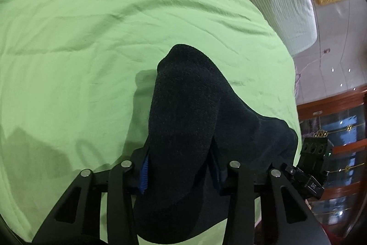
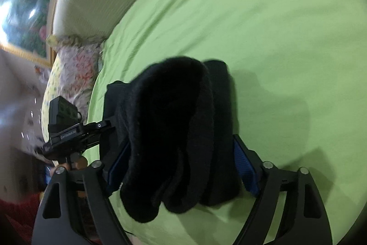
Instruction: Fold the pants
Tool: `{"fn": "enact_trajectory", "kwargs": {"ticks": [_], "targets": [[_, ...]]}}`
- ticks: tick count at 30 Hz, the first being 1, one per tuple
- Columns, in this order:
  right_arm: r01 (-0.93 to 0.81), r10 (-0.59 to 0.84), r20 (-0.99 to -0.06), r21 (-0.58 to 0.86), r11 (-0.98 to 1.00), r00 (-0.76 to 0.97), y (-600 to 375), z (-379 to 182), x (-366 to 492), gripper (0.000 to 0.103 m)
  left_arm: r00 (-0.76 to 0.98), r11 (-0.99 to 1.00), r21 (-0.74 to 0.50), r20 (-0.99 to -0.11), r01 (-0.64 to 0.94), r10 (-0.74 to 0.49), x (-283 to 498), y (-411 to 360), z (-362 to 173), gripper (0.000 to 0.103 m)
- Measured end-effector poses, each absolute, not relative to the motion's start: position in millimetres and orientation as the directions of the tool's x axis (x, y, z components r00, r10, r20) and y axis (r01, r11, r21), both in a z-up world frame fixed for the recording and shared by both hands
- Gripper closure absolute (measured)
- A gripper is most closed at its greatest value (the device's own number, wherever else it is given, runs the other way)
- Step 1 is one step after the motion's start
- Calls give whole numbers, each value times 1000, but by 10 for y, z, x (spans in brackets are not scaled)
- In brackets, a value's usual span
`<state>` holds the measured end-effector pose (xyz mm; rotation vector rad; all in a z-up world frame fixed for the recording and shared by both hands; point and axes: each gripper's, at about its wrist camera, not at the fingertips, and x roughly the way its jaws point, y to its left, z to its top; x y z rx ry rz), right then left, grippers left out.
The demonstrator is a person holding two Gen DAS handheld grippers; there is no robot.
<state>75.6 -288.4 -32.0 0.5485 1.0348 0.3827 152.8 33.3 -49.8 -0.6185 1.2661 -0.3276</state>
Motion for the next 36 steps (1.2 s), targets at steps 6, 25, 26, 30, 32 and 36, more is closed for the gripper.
{"fn": "enact_trajectory", "kwargs": {"ticks": [6,25,26,30,32,36], "targets": [[-31,536,-720,584,811,441,-2911,-394,841,37,298,775,-619,-770,-131,-564,1467,382,-546,59],[4,524,-735,582,813,430,-2923,-397,647,47,302,803,-582,-794,-128,-527,1411,194,-499,57],[-4,521,-736,577,817,433,-2909,-367,645,50,307,804,-583,-791,-116,-530,1407,184,-466,62],[-51,527,-725,567,822,443,-2829,-204,672,59,329,797,-597,-774,-94,-541,1372,206,-345,74],[-78,538,-713,569,819,450,-2796,-107,705,61,350,785,-613,-758,-91,-551,1359,237,-267,76],[-148,570,-683,574,806,457,-2679,85,844,62,401,788,-612,-740,-70,-540,1327,311,-56,77]]}}
